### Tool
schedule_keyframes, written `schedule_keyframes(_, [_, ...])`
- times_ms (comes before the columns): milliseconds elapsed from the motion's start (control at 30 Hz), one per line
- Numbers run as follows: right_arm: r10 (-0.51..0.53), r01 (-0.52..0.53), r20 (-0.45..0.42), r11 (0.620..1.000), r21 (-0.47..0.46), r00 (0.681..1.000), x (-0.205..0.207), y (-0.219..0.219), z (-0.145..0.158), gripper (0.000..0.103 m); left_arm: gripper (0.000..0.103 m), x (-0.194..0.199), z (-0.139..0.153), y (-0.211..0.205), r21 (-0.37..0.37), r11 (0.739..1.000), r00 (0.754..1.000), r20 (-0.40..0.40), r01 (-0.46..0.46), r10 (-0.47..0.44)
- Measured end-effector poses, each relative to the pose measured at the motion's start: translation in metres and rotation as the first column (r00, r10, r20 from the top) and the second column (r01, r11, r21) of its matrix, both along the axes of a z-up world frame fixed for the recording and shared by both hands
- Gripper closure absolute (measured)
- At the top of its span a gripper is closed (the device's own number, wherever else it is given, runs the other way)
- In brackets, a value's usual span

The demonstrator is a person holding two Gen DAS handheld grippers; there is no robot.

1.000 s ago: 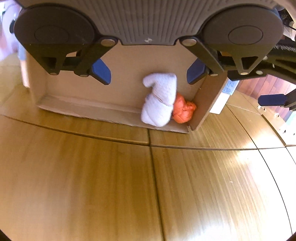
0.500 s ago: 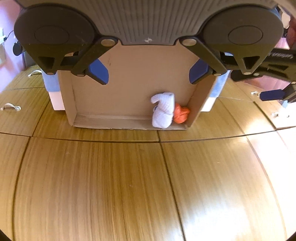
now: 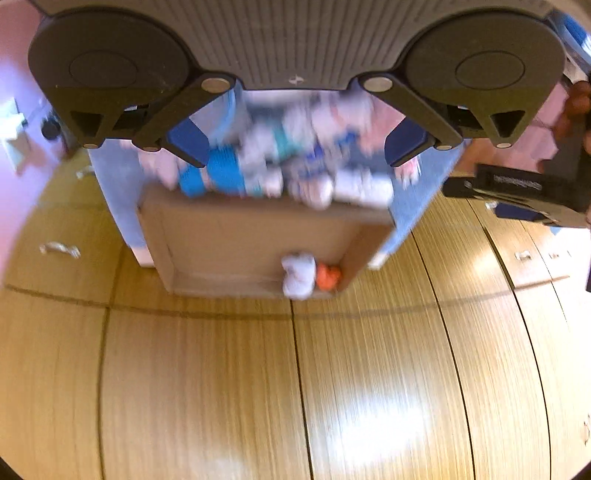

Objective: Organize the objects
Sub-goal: 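Withdraw both tools from the box back over the remaining bundles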

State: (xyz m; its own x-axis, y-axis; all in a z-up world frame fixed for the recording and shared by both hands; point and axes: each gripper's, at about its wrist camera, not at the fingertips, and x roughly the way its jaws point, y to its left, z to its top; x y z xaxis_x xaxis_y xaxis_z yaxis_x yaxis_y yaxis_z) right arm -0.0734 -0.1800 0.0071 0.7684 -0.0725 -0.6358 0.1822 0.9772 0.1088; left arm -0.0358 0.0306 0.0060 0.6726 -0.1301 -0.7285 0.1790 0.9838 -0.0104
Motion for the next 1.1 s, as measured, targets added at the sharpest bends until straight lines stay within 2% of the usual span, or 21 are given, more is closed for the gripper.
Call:
schedule_keyframes(133, [-0.022, 0.022, -0.017, 0.999, -0.026, 1.0, -0.011, 0.005, -0.029, 0.003, 0.0, -0.033, -0.017, -0.006, -0.012, 0.998, 0.998, -0.014, 0.06, -0.06])
schedule_keyframes(233, [-0.022, 0.021, -0.027, 0.999, -0.04, 0.999, -0.009, 0.009, -0.043, 0.004, 0.0, -0.049, -0.028, -0.016, 0.008, 0.994, 0.994, -0.018, 0.107, -0.107])
schedule_keyframes(533, [-0.003, 0.0, -0.04, 0.996, -0.085, 0.999, 0.006, 0.022, -0.078, 0.006, 0.0, -0.046, -0.055, -0.027, 0.075, 0.991, 0.993, -0.048, 0.113, -0.11])
schedule_keyframes(733, [-0.001, -0.003, -0.042, 0.996, -0.093, 0.999, 0.013, 0.02, -0.089, 0.01, 0.0, -0.039, -0.064, -0.028, 0.094, 0.989, 0.993, -0.054, 0.111, -0.107])
schedule_keyframes(800, [0.006, -0.01, -0.043, 0.996, -0.089, 0.999, 0.013, 0.019, -0.091, 0.018, 0.0, -0.039, -0.065, -0.03, 0.101, 0.988, 0.993, -0.046, 0.113, -0.109])
schedule_keyframes(900, [0.015, -0.017, -0.027, 0.997, -0.073, 1.0, 0.008, 0.017, -0.089, 0.025, 0.0, -0.041, -0.065, -0.031, 0.121, 0.985, 0.993, -0.036, 0.119, -0.116])
schedule_keyframes(1100, [-0.002, 0.003, 0.008, 0.999, -0.048, 1.0, -0.004, 0.008, -0.079, 0.028, 0.0, -0.044, -0.062, -0.022, 0.15, 0.985, 0.997, -0.026, 0.08, -0.077])
